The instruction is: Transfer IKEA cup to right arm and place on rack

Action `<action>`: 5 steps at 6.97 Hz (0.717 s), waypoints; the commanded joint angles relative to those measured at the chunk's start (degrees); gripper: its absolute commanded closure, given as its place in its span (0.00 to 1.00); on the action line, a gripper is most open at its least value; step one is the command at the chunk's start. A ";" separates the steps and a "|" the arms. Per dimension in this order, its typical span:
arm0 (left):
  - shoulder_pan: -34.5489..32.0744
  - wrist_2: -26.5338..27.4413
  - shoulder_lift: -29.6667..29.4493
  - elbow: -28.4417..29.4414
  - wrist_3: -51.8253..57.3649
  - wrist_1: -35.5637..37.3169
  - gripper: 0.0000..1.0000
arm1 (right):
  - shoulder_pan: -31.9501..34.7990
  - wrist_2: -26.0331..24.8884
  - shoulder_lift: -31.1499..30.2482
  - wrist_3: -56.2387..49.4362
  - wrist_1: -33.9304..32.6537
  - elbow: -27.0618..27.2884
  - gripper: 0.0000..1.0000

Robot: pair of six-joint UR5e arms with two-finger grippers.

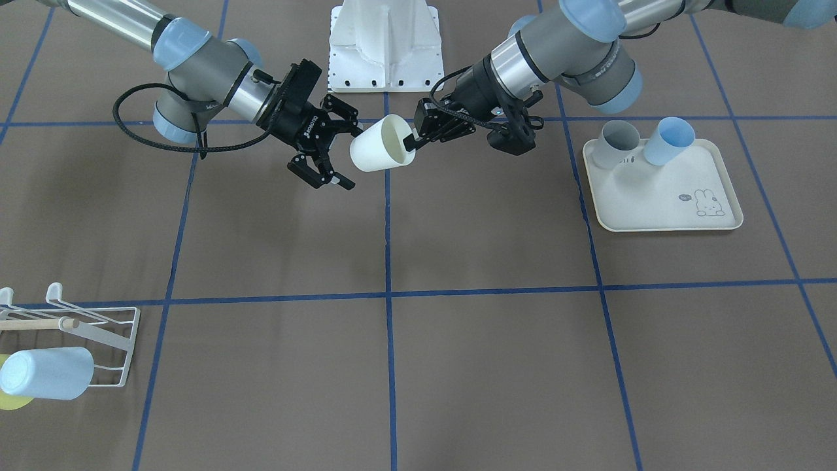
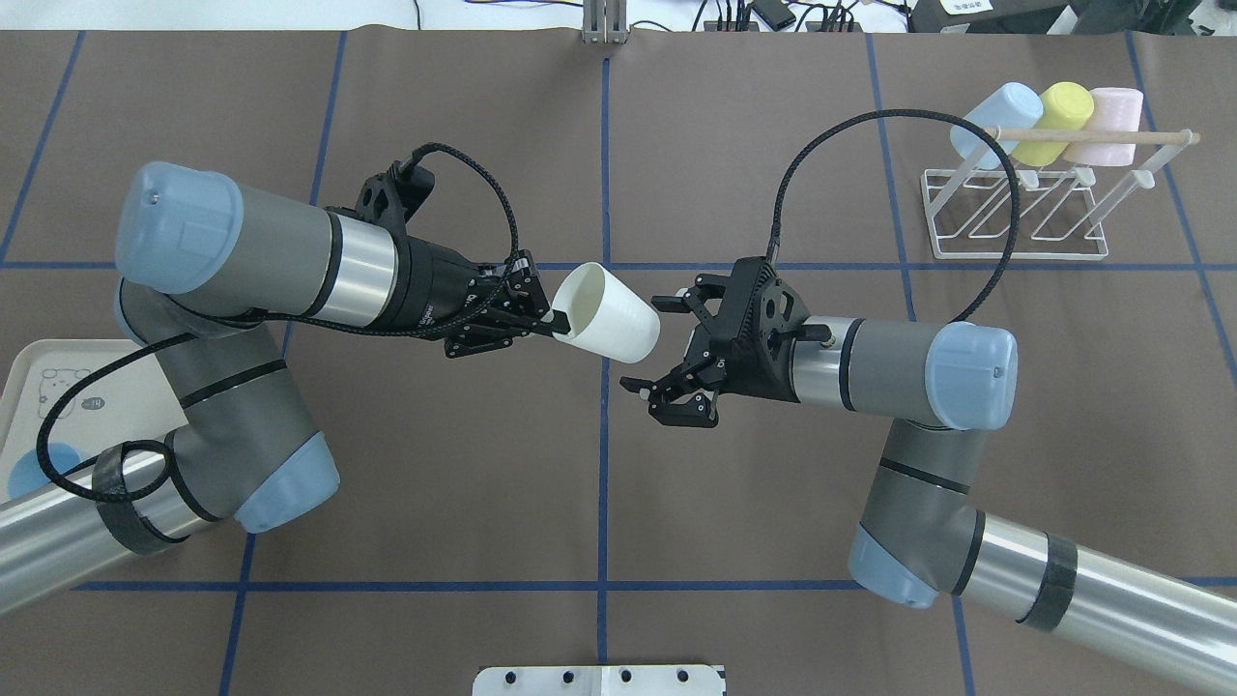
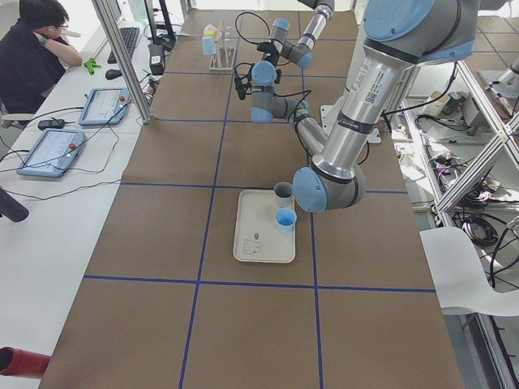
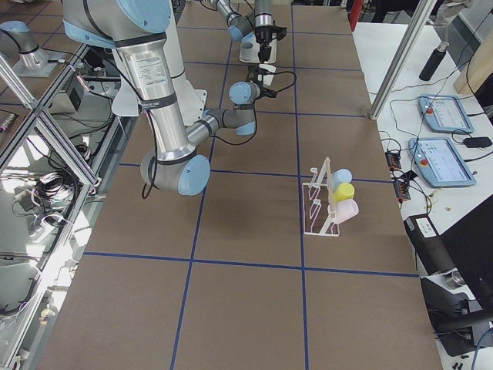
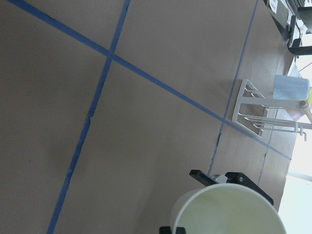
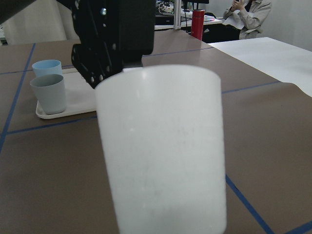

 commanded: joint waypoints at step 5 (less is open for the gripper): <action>2.08 2.26 -1.31 2.55 0.18 -0.03 1.00 | -0.41 0.00 0.45 0.00 0.09 -0.09 0.04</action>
